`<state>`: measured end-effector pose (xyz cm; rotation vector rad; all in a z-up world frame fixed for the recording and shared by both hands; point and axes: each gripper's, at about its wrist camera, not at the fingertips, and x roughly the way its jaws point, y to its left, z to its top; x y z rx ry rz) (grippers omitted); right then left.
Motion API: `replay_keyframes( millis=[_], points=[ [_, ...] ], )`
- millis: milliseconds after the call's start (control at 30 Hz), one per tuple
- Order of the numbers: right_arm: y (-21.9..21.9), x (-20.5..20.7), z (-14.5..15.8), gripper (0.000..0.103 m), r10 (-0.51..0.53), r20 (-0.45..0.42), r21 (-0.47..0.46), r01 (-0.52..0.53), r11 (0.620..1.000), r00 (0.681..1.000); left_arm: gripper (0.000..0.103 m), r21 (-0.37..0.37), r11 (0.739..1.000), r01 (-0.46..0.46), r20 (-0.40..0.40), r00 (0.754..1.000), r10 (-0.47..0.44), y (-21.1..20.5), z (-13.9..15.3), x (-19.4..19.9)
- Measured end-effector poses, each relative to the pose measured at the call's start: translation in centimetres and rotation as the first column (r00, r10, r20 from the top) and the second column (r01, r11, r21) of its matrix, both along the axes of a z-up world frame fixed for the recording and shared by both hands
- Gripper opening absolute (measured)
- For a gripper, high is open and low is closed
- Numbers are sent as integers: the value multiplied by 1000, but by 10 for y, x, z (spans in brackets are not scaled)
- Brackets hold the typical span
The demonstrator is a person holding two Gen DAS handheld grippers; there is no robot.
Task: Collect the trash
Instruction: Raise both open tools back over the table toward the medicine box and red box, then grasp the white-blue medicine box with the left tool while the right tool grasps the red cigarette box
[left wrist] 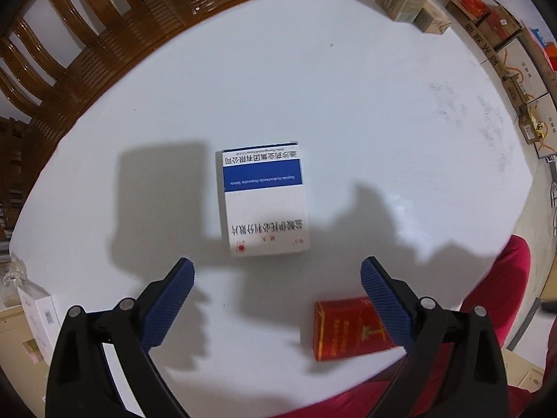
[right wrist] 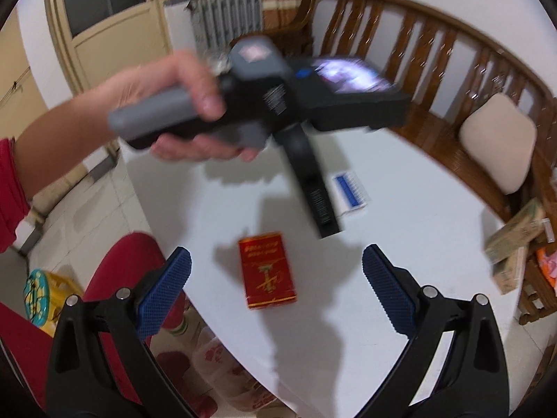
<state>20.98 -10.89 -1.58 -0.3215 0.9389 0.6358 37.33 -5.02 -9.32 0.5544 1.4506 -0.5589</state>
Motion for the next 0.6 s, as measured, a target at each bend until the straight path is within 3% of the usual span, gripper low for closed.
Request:
replay_keyframes(
  millis=[333,600],
  points=[
    [28,18,-77,96,71,-164,-50,-80,996,984,94,20,1000,-21,-58,998,22,-1,-41,16],
    [40,29,-106,96,79,-180,-93,-97,991,980,94,10,1000,-18,-73,997,19,-3,-53,21]
  ],
)
